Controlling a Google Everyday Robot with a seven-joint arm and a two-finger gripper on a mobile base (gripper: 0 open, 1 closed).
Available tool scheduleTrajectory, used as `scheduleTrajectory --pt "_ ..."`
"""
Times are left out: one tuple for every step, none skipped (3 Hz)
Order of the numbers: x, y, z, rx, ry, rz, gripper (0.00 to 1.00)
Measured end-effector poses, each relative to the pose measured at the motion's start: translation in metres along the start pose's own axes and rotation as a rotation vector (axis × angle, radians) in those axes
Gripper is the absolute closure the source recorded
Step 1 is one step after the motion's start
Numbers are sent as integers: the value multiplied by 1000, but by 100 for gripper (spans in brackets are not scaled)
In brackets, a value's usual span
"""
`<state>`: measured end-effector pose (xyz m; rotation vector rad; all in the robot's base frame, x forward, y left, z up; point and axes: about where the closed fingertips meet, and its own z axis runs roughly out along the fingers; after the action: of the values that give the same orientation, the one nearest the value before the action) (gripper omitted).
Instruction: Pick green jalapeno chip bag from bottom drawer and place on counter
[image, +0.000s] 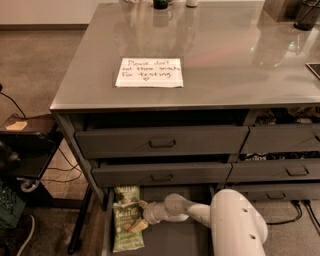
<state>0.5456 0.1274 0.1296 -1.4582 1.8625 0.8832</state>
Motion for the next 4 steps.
scheduleTrajectory --pt "0 3 5 -17 -2 4 43" --pt "0 3 5 -16 -2 4 66" --pt "-5 12 -2 -5 2 24 89" --pt "-17 21 -27 44 13 14 100"
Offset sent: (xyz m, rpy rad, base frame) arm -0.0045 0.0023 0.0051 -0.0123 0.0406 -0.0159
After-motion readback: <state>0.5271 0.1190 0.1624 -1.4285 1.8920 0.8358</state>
